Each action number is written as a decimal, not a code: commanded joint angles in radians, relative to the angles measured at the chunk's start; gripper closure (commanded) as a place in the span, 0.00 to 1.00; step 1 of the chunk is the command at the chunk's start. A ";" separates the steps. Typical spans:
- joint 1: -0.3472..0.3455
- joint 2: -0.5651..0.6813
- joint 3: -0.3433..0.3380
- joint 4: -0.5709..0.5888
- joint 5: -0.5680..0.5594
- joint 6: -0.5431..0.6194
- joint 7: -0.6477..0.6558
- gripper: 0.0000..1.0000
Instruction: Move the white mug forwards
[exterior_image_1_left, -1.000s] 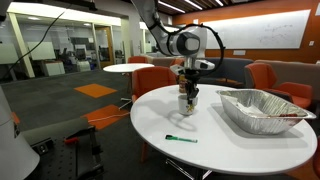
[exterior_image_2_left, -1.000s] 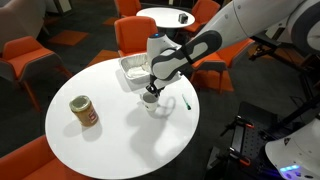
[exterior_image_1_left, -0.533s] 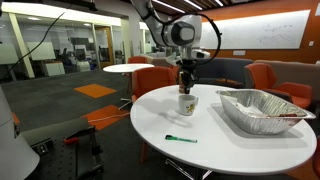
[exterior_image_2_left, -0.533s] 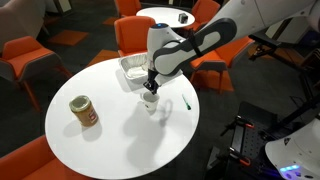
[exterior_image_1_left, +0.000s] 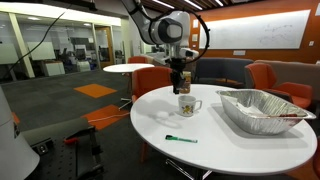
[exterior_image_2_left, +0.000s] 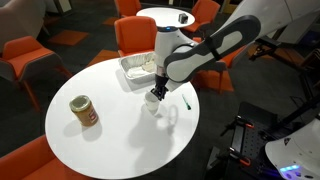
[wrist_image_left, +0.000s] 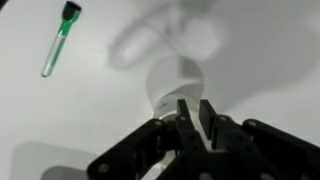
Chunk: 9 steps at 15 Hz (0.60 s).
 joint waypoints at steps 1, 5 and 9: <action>-0.007 -0.032 -0.031 -0.034 -0.006 0.049 0.019 0.49; -0.024 -0.001 -0.043 -0.010 0.005 0.046 0.020 0.18; -0.017 0.059 -0.049 0.030 0.007 0.035 0.049 0.00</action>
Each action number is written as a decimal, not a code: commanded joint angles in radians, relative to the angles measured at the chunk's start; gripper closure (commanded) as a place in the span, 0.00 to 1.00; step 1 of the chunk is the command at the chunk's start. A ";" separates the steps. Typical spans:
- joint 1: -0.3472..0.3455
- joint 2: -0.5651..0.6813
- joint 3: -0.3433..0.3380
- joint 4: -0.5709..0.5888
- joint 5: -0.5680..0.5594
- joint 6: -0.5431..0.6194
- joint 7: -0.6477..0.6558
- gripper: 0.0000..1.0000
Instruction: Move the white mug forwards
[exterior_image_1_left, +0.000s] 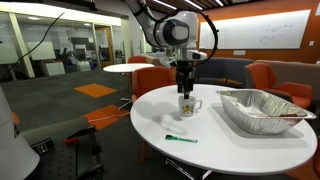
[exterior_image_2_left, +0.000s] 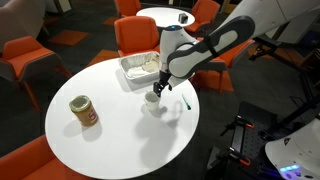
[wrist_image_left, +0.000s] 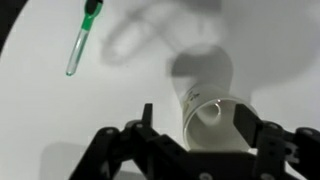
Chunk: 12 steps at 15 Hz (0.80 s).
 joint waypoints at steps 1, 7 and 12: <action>0.007 0.061 -0.008 0.048 0.007 0.005 0.049 0.00; 0.017 0.171 -0.031 0.153 0.004 0.006 0.108 0.05; 0.025 0.252 -0.045 0.243 0.011 -0.014 0.163 0.06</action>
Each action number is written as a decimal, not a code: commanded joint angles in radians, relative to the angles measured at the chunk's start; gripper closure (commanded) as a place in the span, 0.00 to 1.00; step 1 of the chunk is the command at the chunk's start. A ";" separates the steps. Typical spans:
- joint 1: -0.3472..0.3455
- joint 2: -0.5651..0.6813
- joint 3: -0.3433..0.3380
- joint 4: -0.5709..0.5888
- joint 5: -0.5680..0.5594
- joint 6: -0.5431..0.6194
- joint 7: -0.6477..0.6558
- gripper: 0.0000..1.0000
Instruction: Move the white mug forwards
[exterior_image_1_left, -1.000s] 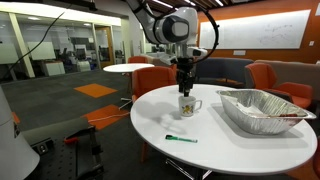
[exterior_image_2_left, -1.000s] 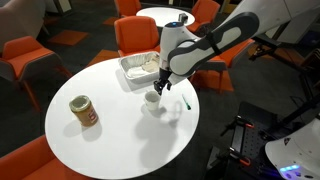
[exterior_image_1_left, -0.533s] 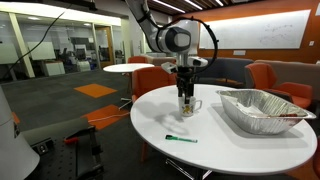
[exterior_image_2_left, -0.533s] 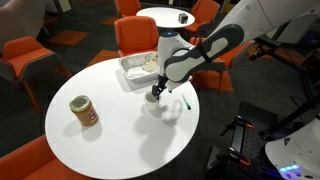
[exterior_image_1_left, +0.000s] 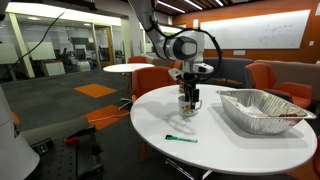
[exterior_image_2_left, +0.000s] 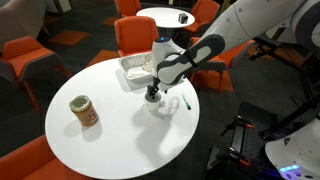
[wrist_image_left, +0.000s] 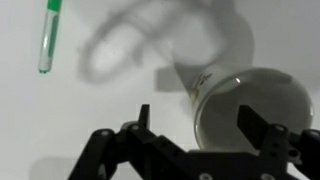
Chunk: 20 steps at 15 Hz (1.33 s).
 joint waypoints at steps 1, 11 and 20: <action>0.020 0.057 -0.021 0.068 0.014 -0.017 0.051 0.06; 0.024 0.099 -0.027 0.121 0.010 0.003 0.042 0.86; 0.015 0.003 0.032 0.008 0.020 0.075 -0.065 0.97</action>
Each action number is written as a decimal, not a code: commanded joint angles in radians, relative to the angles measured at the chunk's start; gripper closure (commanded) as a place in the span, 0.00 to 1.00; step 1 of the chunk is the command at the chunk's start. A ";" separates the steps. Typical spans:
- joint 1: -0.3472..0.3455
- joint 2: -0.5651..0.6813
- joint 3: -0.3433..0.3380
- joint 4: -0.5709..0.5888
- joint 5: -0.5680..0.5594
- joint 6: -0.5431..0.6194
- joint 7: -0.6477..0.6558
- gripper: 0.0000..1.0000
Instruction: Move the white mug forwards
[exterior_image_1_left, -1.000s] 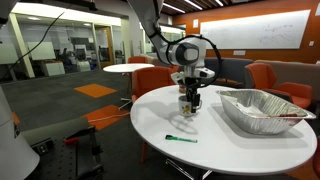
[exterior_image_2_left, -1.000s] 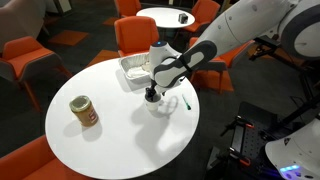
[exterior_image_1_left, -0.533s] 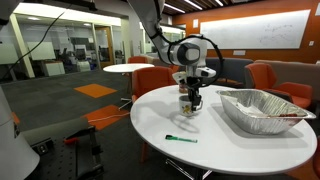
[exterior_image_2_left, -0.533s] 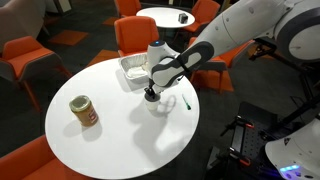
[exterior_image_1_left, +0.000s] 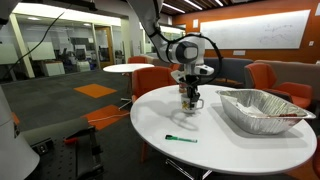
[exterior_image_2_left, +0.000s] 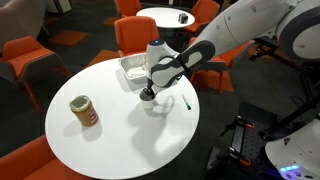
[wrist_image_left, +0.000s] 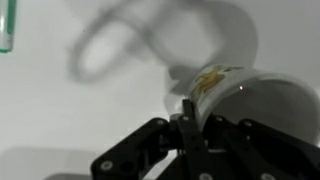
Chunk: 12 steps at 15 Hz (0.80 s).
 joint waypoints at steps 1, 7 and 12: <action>0.001 -0.102 0.044 -0.133 0.017 0.078 -0.096 0.97; 0.003 -0.253 0.119 -0.385 0.025 0.139 -0.206 0.97; -0.027 -0.373 0.110 -0.586 0.023 0.175 -0.251 0.97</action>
